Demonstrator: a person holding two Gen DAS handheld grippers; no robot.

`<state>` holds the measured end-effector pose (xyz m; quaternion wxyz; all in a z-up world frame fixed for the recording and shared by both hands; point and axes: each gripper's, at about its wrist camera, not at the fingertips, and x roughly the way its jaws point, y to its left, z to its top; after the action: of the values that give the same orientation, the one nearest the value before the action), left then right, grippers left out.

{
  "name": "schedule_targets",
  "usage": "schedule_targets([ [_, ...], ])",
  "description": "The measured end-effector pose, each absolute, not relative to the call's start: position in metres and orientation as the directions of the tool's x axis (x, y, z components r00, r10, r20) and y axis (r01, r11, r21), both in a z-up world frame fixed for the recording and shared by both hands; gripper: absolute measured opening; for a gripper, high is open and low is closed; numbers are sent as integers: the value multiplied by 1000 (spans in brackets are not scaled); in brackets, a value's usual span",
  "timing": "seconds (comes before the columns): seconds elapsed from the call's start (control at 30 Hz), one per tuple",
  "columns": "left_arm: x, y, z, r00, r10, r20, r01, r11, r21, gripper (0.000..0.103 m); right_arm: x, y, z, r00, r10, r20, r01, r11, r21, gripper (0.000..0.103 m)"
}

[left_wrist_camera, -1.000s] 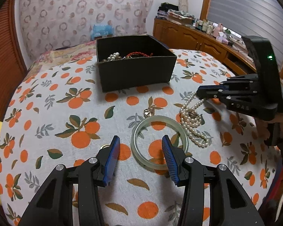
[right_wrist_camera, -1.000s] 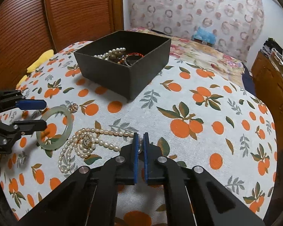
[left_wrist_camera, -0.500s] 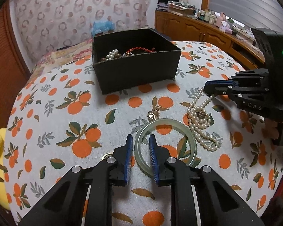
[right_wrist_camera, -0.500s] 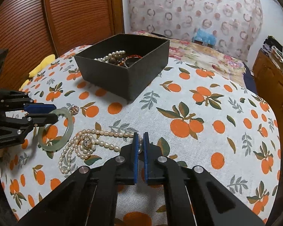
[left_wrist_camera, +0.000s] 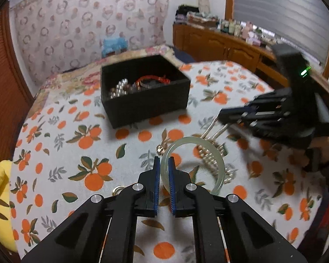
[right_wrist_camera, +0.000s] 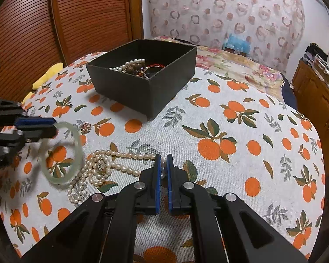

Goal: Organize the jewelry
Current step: 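Close the left tool on the jade bangle while the right grips the pearl necklace, then carry the jade bangle and pearl necklace over the black box and lower them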

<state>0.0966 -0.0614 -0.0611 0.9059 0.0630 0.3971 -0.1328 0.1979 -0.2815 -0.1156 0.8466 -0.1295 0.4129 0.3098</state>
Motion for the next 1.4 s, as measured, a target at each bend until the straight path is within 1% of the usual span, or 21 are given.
schedule_targets([
  [0.2,81,-56,-40,707,-194,-680,269,963,5,6,199,-282,-116,464,420,-780,-631,775,41,6],
  [0.5,62,-51,-19,761,-193,-619,256,967,14,7,193,-276,-115,499,373,-782,-618,786,-20,5],
  [0.57,61,-46,-16,770,-192,-608,247,969,7,7,189,-273,-109,509,380,-772,-622,783,-24,5],
  [1.0,47,-25,7,820,-182,-543,213,977,-7,7,153,-265,1,619,491,-613,-659,749,-65,5],
  [1.23,51,-20,16,831,-175,-527,206,979,-1,7,150,-264,45,660,510,-552,-659,746,-98,5],
  [1.4,60,-17,22,835,-176,-521,204,979,-4,7,153,-262,67,672,523,-524,-662,742,-108,5],
])
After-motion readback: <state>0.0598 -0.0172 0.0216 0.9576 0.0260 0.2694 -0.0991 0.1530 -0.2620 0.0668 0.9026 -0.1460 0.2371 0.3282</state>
